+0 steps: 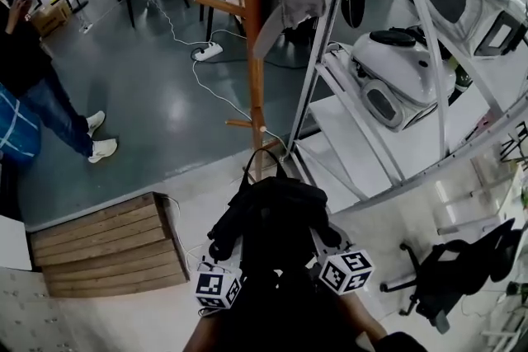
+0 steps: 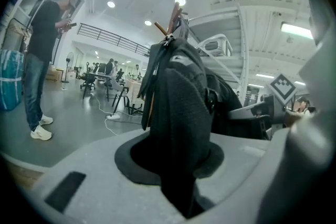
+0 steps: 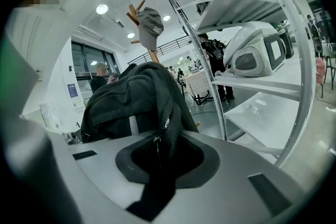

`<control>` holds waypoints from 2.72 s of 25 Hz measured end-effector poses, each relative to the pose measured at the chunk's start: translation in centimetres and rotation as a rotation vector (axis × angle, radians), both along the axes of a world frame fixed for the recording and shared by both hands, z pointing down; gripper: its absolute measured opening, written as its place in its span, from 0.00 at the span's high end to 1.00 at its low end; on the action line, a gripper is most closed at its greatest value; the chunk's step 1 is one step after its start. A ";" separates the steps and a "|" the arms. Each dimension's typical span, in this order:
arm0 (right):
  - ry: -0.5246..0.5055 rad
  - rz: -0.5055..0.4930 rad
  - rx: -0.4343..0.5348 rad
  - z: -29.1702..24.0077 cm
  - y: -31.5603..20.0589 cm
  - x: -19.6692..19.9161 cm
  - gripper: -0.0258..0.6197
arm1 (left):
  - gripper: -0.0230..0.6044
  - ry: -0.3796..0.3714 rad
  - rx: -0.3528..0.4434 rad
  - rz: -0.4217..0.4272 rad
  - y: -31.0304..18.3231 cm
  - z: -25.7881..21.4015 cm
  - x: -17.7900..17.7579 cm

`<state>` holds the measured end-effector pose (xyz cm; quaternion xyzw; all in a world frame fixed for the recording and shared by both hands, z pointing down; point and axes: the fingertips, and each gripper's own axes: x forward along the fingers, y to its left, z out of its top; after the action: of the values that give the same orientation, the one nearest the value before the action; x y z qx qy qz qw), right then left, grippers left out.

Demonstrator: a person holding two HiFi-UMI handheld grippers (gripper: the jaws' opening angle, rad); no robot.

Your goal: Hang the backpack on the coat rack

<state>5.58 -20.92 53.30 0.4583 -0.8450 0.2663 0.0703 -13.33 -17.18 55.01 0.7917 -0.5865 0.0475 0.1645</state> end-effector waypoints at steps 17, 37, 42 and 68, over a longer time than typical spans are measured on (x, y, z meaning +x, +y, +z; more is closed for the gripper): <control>-0.007 -0.122 -0.023 0.5 -9.0 -0.6 0.88 | 0.81 0.002 -0.028 -0.129 -6.8 0.3 0.1; 0.013 -0.245 -0.075 3.7 -15.9 -1.0 0.88 | 0.81 0.037 -0.100 -0.243 -11.3 3.9 0.8; 0.013 -0.269 -0.099 4.6 -17.0 -1.3 0.88 | 0.81 0.040 -0.132 -0.266 -12.0 4.8 0.8; 0.052 -0.273 -0.177 10.4 -22.7 -3.1 0.88 | 0.81 0.059 -0.248 -0.281 -17.7 10.6 -0.8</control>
<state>2.49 -43.62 63.71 0.3382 -0.8706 0.3156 0.1676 -14.16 -34.92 65.59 0.6769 -0.6757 0.0725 0.2829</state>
